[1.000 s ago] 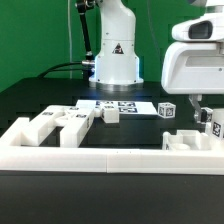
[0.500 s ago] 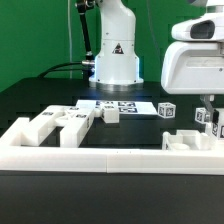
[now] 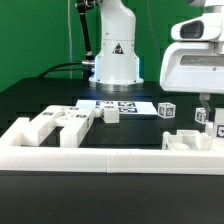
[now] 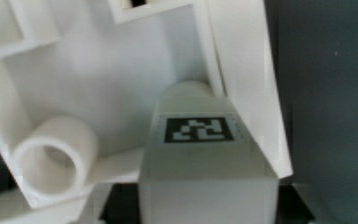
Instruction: Assemble chair
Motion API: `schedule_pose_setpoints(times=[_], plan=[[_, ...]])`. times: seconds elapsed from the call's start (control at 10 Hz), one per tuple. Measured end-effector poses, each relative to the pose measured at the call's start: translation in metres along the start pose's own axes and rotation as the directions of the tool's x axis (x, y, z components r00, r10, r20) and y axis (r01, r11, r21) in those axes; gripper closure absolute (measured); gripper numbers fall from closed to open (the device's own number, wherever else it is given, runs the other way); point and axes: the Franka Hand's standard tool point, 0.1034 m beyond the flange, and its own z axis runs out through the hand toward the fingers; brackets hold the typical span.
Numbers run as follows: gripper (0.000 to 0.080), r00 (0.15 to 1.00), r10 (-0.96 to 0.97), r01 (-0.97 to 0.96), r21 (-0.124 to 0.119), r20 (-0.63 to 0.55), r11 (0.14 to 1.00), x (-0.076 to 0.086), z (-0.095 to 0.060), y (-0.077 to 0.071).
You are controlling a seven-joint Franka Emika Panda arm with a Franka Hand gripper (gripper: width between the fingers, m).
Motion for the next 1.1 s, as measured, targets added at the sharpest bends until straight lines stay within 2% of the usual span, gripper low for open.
schedule_pose_setpoints(times=[0.1,0.2,0.4,0.5,0.6,0.8,0.9,1.0,1.1], plan=[[0.0509,0.996,0.09,-0.09,0.003,0.002,0.996,0.0002,0.0001,0.0006],[0.0509,0.971,0.24,-0.24,0.007,0.008,0.971,0.0005,0.0003,0.0014],[0.0509,0.914,0.405,-0.405,0.014,0.012,0.914,0.0008,0.0005,0.0017],[0.0508,0.845,0.535,-0.535,0.012,0.015,0.845,0.0008,0.0004,0.0019],[0.0508,0.819,0.574,-0.574,0.011,0.016,0.819,0.0006,0.0003,0.0019],[0.0508,0.692,0.721,-0.721,0.006,0.022,0.692,0.0001,0.0003,0.0018],[0.0508,0.658,0.752,-0.752,0.004,0.029,0.659,0.0007,0.0,0.0025],[0.0508,0.555,0.831,-0.831,0.0,0.037,0.556,-0.0001,0.0003,0.0019],[0.0508,0.497,0.867,-0.867,-0.002,0.041,0.498,0.0,0.0008,0.0022]])
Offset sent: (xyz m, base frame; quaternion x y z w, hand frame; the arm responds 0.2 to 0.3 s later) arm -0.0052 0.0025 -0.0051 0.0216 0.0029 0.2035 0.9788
